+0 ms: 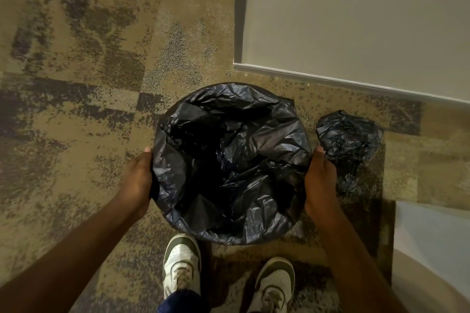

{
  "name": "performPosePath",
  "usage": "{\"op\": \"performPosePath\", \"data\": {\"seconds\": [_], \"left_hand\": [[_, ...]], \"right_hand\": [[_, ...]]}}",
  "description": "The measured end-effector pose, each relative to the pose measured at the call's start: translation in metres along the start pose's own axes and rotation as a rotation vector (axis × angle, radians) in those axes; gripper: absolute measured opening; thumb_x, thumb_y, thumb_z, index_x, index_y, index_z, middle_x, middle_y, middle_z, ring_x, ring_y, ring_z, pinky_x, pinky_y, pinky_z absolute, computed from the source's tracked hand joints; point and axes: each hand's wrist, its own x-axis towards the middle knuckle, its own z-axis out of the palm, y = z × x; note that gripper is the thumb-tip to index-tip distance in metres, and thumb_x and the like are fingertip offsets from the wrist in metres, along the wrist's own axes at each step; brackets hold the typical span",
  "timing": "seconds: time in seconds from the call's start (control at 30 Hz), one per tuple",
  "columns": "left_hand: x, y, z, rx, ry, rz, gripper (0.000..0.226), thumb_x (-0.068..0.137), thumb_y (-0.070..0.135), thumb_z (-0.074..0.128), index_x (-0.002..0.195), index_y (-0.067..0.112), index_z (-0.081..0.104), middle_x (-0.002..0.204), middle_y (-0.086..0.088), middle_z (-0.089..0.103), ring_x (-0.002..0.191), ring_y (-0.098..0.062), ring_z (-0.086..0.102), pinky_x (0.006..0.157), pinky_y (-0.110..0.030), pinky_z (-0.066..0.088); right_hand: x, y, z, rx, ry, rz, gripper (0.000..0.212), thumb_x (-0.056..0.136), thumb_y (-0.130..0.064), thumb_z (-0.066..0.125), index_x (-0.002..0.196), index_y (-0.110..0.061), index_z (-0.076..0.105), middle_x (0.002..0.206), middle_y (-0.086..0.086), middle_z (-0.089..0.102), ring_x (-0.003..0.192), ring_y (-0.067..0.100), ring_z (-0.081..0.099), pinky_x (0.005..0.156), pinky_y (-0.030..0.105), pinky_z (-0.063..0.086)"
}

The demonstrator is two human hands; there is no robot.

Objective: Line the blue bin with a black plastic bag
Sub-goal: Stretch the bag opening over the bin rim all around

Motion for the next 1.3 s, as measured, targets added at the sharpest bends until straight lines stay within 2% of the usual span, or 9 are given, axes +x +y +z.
{"op": "performPosePath", "data": {"seconds": [0.1,0.17,0.27,0.37,0.47,0.53,0.63,0.8,1.3], "left_hand": [[-0.003,0.000,0.013,0.059,0.107,0.058,0.046,0.104,0.026,0.031,0.075,0.007,0.062,0.072,-0.010,0.067,0.072,-0.031,0.063,0.064,-0.032,0.047],[-0.005,0.005,0.016,0.161,0.230,0.135,0.047,0.103,0.035,0.028,0.084,0.005,0.057,0.082,-0.010,0.062,0.075,-0.027,0.057,0.068,-0.037,0.044],[-0.011,0.021,0.014,0.722,0.482,0.463,0.051,0.098,0.044,0.031,0.116,-0.001,0.045,0.113,-0.027,0.055,0.102,-0.038,0.049,0.088,-0.050,0.040],[-0.025,0.033,0.025,1.256,0.294,0.982,0.059,0.088,0.041,0.042,0.127,-0.002,0.041,0.133,-0.032,0.046,0.125,-0.044,0.034,0.109,-0.052,0.023],[-0.032,0.028,0.040,1.572,-0.032,1.194,0.070,0.083,0.042,0.042,0.135,-0.004,0.040,0.148,-0.031,0.036,0.139,-0.042,0.025,0.117,-0.049,0.010],[-0.027,0.022,0.036,1.737,-0.154,1.175,0.078,0.085,0.048,0.039,0.142,-0.005,0.034,0.154,-0.028,0.028,0.145,-0.041,0.016,0.119,-0.049,0.006],[-0.016,0.020,0.021,1.861,-0.152,1.014,0.087,0.083,0.059,0.036,0.143,-0.004,0.033,0.156,-0.027,0.023,0.147,-0.040,0.005,0.120,-0.049,0.002],[-0.010,0.020,0.018,1.868,-0.127,0.954,0.090,0.080,0.062,0.031,0.141,-0.004,0.036,0.154,-0.027,0.026,0.148,-0.038,0.004,0.120,-0.049,0.001],[-0.032,0.008,-0.003,1.707,-0.268,1.049,0.092,0.082,0.073,0.032,0.143,0.005,0.040,0.156,-0.021,0.027,0.148,-0.037,0.008,0.118,-0.053,0.008]], "right_hand": [[0.007,-0.006,0.001,-0.159,0.157,-0.041,0.047,0.100,-0.039,0.035,0.068,-0.007,0.048,0.064,0.011,0.047,0.059,0.025,0.044,0.059,0.041,0.038],[0.006,-0.014,0.002,-0.333,0.321,-0.161,0.040,0.099,-0.036,0.038,0.096,0.001,0.053,0.090,0.019,0.059,0.080,0.032,0.055,0.068,0.042,0.043],[-0.013,-0.039,0.018,-0.631,0.426,-0.837,0.029,0.091,-0.028,0.048,0.107,-0.005,0.055,0.105,0.018,0.061,0.096,0.027,0.054,0.087,0.028,0.040],[-0.034,-0.043,0.063,-0.832,-0.047,-1.442,0.021,0.082,-0.020,0.049,0.089,-0.011,0.066,0.092,0.013,0.067,0.091,0.028,0.057,0.088,0.035,0.045],[-0.038,-0.009,0.098,-1.469,-0.485,-1.673,0.043,0.089,-0.032,0.042,0.115,-0.007,0.065,0.130,0.021,0.059,0.132,0.037,0.039,0.116,0.047,0.014],[-0.018,0.001,0.100,-1.905,-0.573,-1.635,0.064,0.091,-0.052,0.037,0.136,-0.007,0.048,0.150,0.020,0.037,0.146,0.035,0.010,0.117,0.046,-0.008],[0.024,0.001,0.089,-2.180,-0.478,-1.380,0.098,0.084,-0.073,0.032,0.151,-0.006,0.007,0.160,0.020,-0.001,0.145,0.036,-0.014,0.114,0.048,-0.015],[0.042,-0.009,0.075,-2.514,-0.387,-1.105,0.101,0.082,-0.079,0.015,0.150,-0.007,-0.001,0.161,0.014,-0.001,0.144,0.039,-0.015,0.107,0.056,-0.019],[-0.054,0.014,0.025,-1.796,-0.503,-0.961,0.107,0.075,-0.084,0.007,0.149,-0.007,0.015,0.157,0.027,0.007,0.144,0.044,-0.011,0.110,0.059,-0.018]]}}
